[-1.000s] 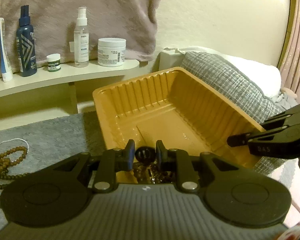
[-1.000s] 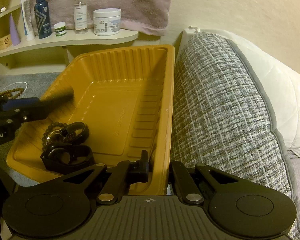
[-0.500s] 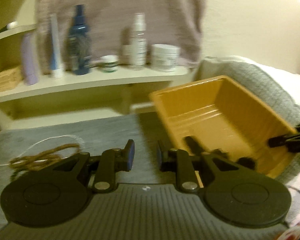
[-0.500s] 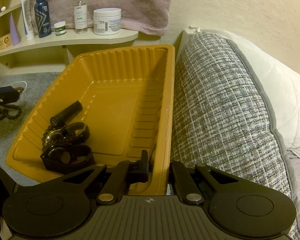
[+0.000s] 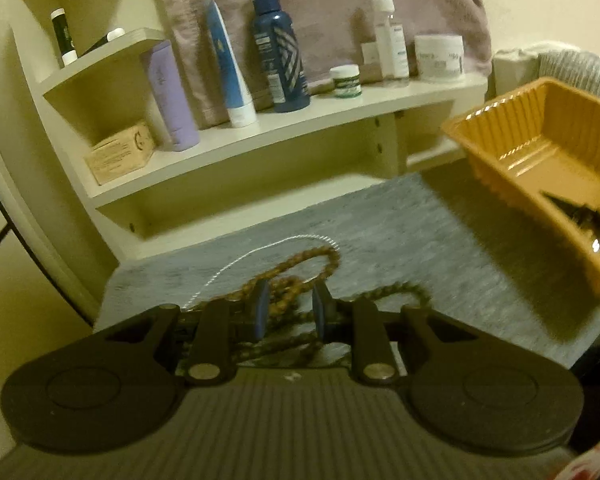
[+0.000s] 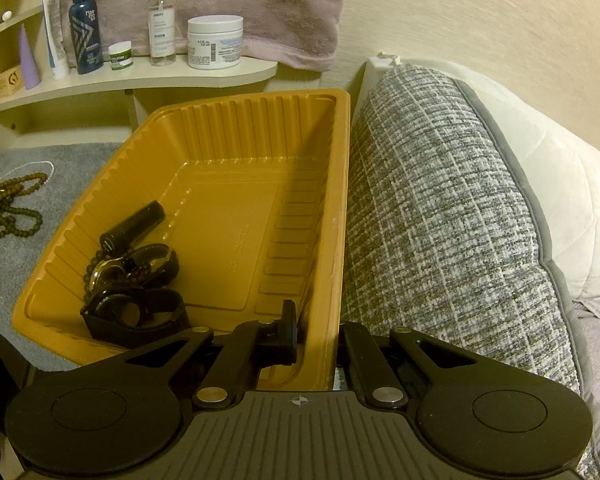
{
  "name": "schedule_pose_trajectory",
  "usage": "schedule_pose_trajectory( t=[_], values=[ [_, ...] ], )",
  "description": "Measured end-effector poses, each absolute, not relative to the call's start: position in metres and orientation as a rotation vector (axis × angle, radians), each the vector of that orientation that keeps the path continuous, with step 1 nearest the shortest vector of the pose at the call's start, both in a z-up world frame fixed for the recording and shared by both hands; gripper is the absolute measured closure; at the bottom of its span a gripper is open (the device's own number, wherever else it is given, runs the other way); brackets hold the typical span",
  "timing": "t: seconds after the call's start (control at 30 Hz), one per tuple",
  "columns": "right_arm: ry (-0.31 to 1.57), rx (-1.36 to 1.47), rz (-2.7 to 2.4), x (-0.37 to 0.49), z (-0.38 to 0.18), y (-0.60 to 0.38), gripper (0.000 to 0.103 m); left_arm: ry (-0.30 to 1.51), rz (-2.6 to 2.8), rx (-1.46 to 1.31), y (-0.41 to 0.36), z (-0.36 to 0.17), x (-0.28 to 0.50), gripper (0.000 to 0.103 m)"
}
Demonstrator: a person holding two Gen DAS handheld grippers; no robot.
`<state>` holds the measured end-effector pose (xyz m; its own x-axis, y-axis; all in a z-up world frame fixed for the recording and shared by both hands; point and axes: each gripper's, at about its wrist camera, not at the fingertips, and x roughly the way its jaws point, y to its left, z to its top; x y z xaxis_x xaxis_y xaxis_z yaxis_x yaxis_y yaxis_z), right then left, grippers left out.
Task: Organize jewelry
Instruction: 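Grasp the dark green bead necklace from the pile with the left tool, then lift the bead necklace high above the towel with the left tool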
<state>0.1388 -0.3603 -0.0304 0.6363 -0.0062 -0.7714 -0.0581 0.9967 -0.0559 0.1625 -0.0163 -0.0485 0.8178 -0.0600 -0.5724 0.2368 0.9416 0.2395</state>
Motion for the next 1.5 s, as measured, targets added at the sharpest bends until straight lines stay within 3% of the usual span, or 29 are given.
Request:
schedule_pose_trajectory(
  t=[0.3,0.9,1.07,1.5],
  values=[
    [0.882,-0.079,0.030,0.139,-0.030,-0.361,0.099,0.590,-0.321,0.440,-0.030,-0.060,0.149,0.082],
    [0.882,-0.081,0.032,0.140,-0.031,-0.361,0.099,0.488,-0.498,1.019,-0.077,-0.097,0.140,0.082],
    [0.882,-0.081,0.032,0.141,-0.031,-0.361,0.099,0.482,-0.552,1.065,-0.076,-0.100,0.146,0.089],
    [0.883,-0.085,0.033,0.141,-0.029,-0.361,0.099,0.531,-0.592,1.065,-0.064,-0.098,0.158,0.091]
  ],
)
